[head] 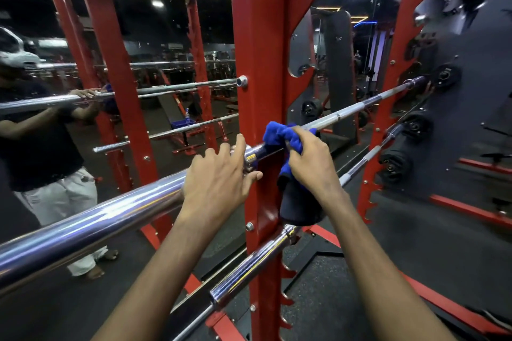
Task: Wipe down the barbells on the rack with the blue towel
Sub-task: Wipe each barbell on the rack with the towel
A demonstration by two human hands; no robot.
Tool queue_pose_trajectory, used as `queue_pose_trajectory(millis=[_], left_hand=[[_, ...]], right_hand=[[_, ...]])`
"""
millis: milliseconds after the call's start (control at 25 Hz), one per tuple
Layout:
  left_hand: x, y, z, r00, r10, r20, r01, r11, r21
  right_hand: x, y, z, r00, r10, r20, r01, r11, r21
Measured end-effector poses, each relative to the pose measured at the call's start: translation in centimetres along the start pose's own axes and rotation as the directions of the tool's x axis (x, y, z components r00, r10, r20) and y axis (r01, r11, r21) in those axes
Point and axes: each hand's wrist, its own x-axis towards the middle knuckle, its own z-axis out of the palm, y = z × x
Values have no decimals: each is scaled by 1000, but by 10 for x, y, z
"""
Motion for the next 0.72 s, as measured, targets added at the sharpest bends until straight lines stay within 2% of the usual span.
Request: queue_pose_trajectory(millis=[120,200,240,320,360,480,520,600,720], left_hand=[[0,-1,-1,1000,1,-13,-1,1000,-7],[0,-3,-2,1000,10,-6,-11,1000,-19],[1,-3,-3,1000,12,-3,-13,1000,-25],[2,-1,-6,1000,-3,6,3,1000,-20],[2,0,-6,1000,-15,8,15,1000,-8],[3,0,-3,999,-35,-5,35,999,17],[3,-1,-2,999,-41,-17,42,999,17],[3,0,0,997,-73,-16,73,997,18],[6,2,-6,987,-161,7,161,987,-8]], right_hand=[[25,19,-20,992,43,-117,-65,978,-196],[35,30,-25,985,85,-150,-119,966,-231],[35,30,-22,991,45,-130,-76,966,-246],[24,22,-4,984,-177,-3,169,945,-281],[17,16,7,955,-287,70,295,918,-264],[10,6,23,870,-444,215,461,886,-38],[10,10,24,859,-461,222,475,880,-12],[11,25,25,883,-432,182,459,876,-149],[24,38,23,949,-309,57,310,893,-325]])
